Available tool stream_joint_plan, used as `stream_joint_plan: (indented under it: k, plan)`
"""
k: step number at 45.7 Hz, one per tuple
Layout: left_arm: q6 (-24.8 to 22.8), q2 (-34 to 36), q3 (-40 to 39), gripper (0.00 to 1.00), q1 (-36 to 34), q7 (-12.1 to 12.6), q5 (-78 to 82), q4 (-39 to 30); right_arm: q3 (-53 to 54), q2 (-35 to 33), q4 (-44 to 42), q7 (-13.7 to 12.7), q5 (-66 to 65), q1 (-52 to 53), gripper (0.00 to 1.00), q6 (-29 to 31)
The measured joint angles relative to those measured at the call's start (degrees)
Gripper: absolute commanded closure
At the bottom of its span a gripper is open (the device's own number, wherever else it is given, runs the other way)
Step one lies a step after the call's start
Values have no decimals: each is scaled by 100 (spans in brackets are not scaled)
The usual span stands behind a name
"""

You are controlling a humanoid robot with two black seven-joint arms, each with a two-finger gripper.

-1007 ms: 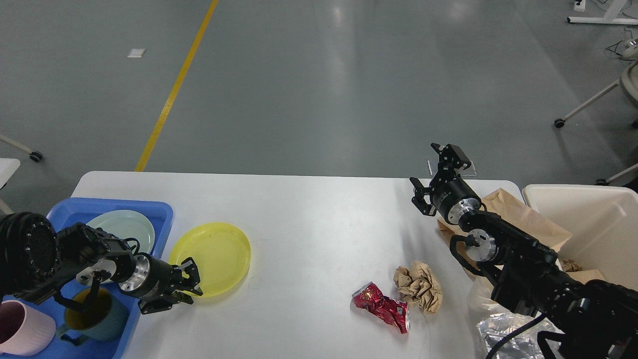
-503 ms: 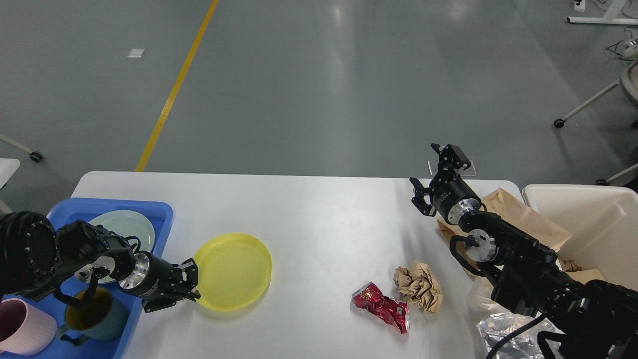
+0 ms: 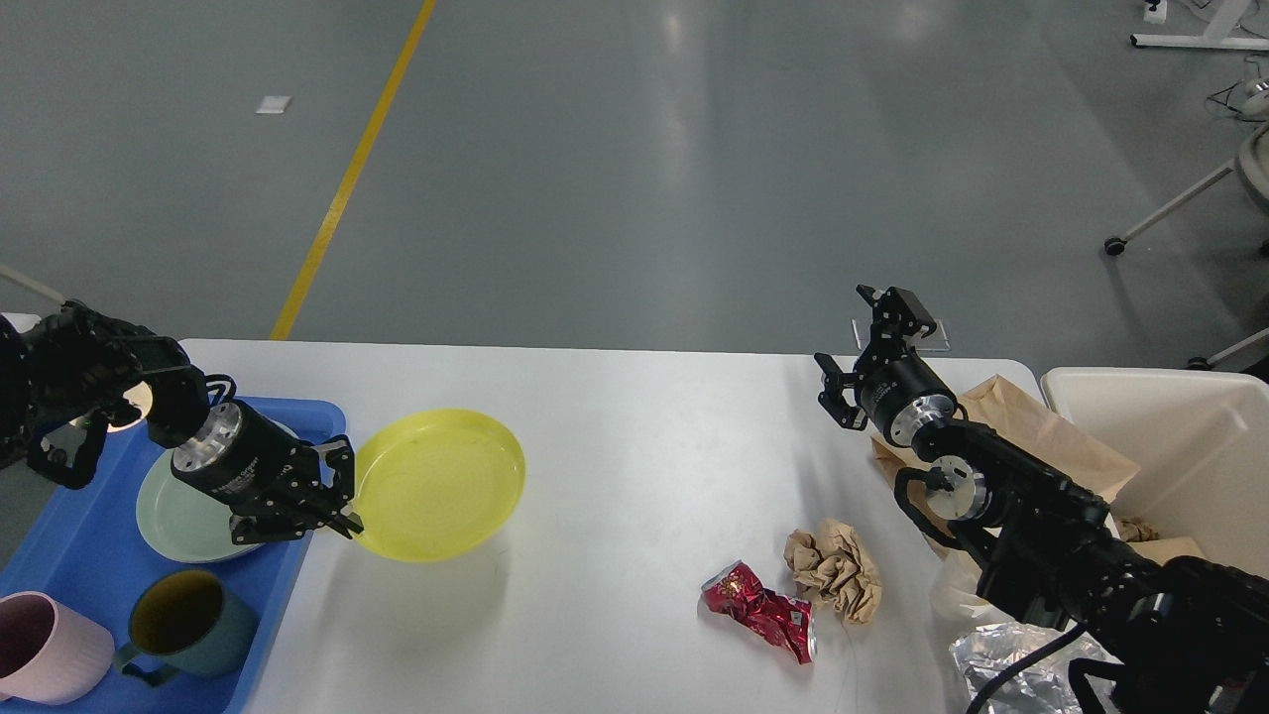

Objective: Tidy desktop
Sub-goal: 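Lift the yellow plate and lay it onto the green plate in the tray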

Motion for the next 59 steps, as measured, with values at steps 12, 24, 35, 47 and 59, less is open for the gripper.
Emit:
stream_joint_plan:
  k: [12,24,35,47,59]
  plan:
    - [0,484,891,100,-410,19,96,-171,0,0,0,0,0,6,0,0]
    - [0,1248,1200,100,-252,25,203,279,0,0,0,0,0,6,0,0]
    - [0,1397,1155,99,284,30,214,785,1,0,0,0,0,6,0,0]
    - [593,1314,791,99,711,63,211,1113,1,0,0,0,0,6,0,0]
    - [1216,1229,745,99,963,83,211,1348,1,0,0,0,0,6,0,0]
